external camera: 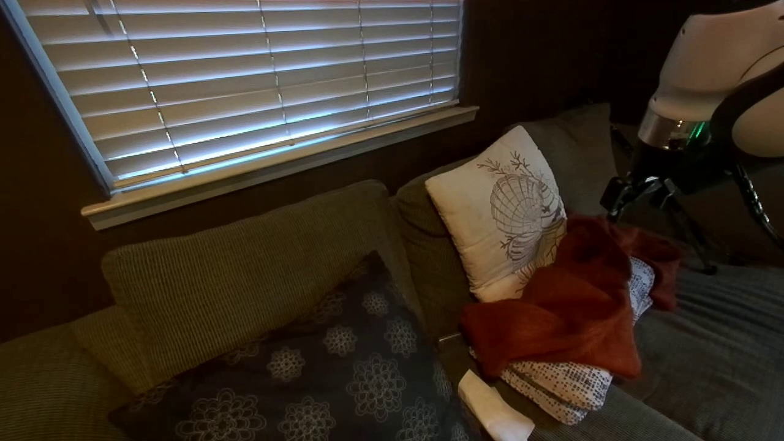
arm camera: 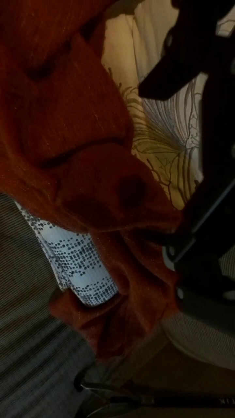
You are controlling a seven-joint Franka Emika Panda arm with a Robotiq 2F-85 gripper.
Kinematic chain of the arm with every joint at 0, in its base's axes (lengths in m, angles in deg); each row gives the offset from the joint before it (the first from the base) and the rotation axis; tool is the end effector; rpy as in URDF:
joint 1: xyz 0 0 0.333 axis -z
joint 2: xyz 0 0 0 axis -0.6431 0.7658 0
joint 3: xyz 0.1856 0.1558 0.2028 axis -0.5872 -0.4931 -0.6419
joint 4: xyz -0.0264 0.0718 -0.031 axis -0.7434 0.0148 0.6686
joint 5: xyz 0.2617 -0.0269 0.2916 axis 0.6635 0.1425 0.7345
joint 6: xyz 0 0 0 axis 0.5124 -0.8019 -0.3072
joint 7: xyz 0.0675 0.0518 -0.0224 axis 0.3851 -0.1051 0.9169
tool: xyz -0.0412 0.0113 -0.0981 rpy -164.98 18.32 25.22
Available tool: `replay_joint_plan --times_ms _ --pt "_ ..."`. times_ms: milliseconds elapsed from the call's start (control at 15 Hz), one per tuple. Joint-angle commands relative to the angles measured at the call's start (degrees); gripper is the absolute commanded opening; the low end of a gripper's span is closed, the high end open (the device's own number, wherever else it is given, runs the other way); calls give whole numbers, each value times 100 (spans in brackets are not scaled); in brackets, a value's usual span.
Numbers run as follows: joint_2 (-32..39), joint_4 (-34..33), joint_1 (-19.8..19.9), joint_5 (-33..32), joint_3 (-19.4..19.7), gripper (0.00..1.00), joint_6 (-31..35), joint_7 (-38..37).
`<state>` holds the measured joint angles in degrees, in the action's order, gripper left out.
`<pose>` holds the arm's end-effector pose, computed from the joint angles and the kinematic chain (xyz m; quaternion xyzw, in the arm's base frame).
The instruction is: Fold the towel from top to bottom.
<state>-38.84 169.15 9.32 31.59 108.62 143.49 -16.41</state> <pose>0.4459 -0.1247 0.2303 0.9663 -0.2029 0.1031 0.1205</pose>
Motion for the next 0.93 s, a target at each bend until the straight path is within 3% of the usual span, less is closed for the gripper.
replay_joint_plan --times_ms 0,533,600,867 --pt "-497 217 -188 -314 217 100 -247 8" --pt "-721 283 -354 -750 396 100 -481 -170" --pt "-427 148 -245 -481 264 100 -338 -21" --pt "-471 194 -257 -507 283 100 -346 -23"
